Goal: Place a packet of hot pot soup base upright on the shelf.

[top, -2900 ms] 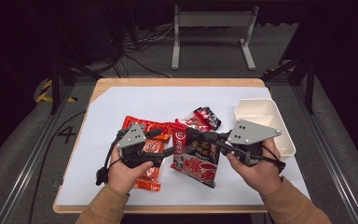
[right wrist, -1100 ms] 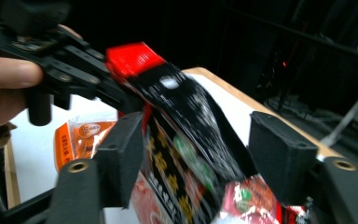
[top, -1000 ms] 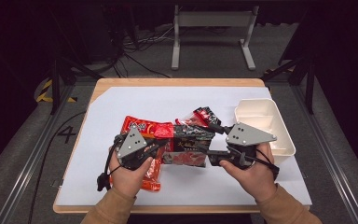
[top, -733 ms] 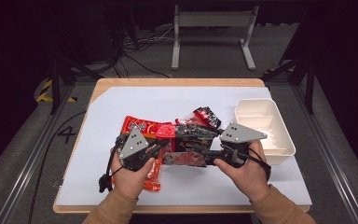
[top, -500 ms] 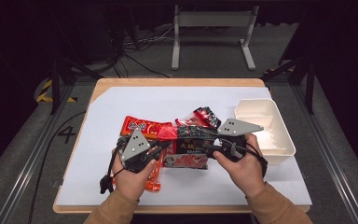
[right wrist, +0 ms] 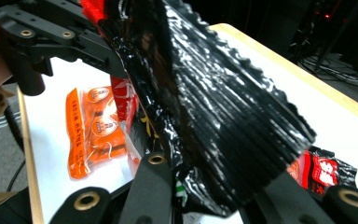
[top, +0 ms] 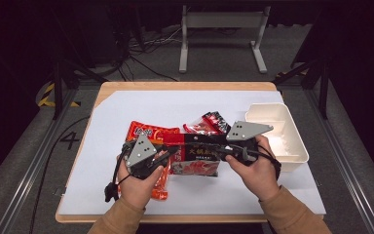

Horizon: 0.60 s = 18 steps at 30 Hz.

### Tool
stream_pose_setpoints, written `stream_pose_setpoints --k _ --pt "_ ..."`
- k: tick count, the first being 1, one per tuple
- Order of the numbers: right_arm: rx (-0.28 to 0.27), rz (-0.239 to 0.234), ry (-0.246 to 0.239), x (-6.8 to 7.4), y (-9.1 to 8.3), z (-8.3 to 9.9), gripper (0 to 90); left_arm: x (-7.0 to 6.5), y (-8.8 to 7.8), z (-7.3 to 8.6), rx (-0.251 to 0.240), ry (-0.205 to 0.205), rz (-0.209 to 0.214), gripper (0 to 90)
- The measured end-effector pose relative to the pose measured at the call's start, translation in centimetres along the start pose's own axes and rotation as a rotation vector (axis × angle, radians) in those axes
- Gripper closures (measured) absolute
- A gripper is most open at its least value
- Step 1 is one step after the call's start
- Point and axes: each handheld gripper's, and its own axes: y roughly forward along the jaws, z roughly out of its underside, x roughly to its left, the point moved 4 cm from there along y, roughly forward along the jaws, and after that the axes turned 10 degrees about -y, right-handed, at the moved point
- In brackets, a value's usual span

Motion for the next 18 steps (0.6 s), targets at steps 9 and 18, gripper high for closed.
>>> stream_pose_setpoints --k 9,18 --pt "0.002 0.001 -0.039 -1.1 -1.0 -0.3 80.5 1.1 -1.0 -0.4 -0.006 -0.016 -0.029 61.1" --pt "-0.031 0.054 -0.035 -4.4 -4.3 -1.0 80.5 3.1 -2.6 -0.2 0.027 -0.03 -0.055 52.4"
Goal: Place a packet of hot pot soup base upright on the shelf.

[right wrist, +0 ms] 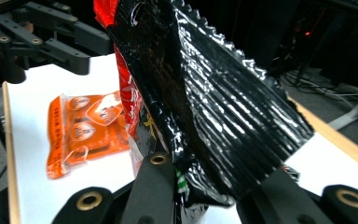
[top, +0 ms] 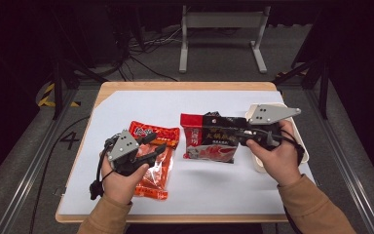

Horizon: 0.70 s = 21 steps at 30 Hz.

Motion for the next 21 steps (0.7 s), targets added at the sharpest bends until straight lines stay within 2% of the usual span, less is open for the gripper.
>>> stream_pose_setpoints --k 1,5,12,21 --pt "0.0 0.0 0.0 0.0 0.0 0.0 80.5 0.2 -0.2 0.0 0.0 0.003 -0.003 52.4" --pt "-0.005 0.025 -0.002 -1.8 -1.2 -0.2 80.4 1.1 -1.0 -0.1 0.019 0.004 -0.007 50.9" --pt "0.001 0.049 -0.001 -3.5 -2.4 -0.3 80.4 2.0 -1.4 -0.1 0.043 0.013 -0.008 49.7" --pt "-0.017 0.086 0.014 -6.8 -4.0 0.0 80.4 3.1 -1.8 0.3 0.069 -0.005 -0.021 46.8"
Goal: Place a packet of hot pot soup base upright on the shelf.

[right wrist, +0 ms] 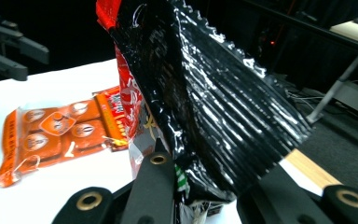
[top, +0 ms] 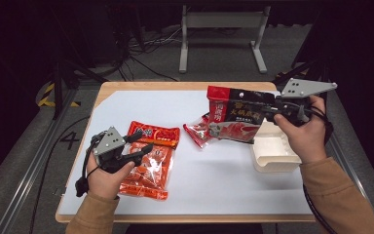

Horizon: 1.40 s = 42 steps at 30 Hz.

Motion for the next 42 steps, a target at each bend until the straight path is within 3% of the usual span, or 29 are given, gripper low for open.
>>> stream_pose_setpoints --k 10,26,33,42 --pt "0.01 0.032 0.01 -2.9 -1.2 0.3 80.4 1.0 -0.3 0.4 0.025 -0.018 -0.018 44.0" --pt "0.008 0.069 0.02 -7.3 -2.6 1.9 80.3 2.4 -0.7 0.8 0.034 -0.05 -0.056 31.4" --pt "0.015 0.082 0.009 -8.7 -3.1 2.4 80.3 3.0 -1.1 1.3 0.044 -0.068 -0.084 20.6" --pt "0.015 0.095 0.009 -10.2 -3.6 3.4 80.3 3.5 -1.5 2.0 0.052 -0.082 -0.109 17.0"
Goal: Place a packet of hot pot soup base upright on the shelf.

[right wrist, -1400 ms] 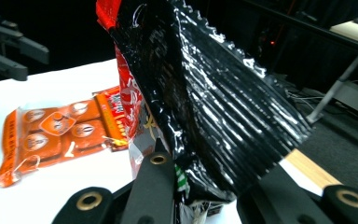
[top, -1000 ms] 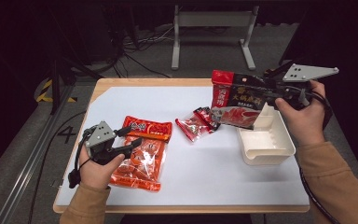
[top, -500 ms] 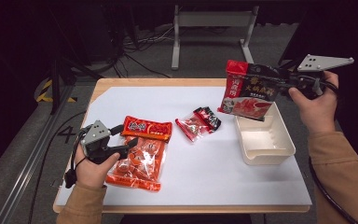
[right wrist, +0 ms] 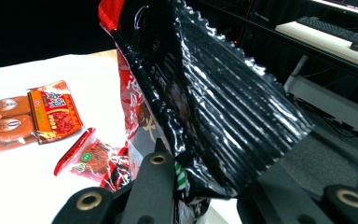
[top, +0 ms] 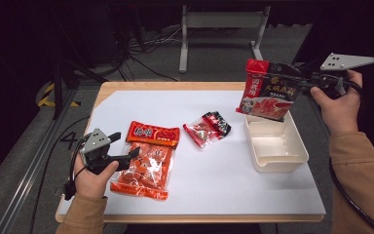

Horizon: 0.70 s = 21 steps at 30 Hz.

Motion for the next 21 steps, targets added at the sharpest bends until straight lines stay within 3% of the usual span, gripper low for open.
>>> stream_pose_setpoints --k 10,21 --pt "-0.02 0.006 -0.018 -1.4 -0.1 1.0 80.2 0.3 0.0 0.4 -0.001 -0.006 -0.007 15.3" --pt "0.021 0.012 -0.021 -2.1 0.4 2.2 80.1 0.3 0.0 0.4 0.0 -0.011 -0.005 15.3"
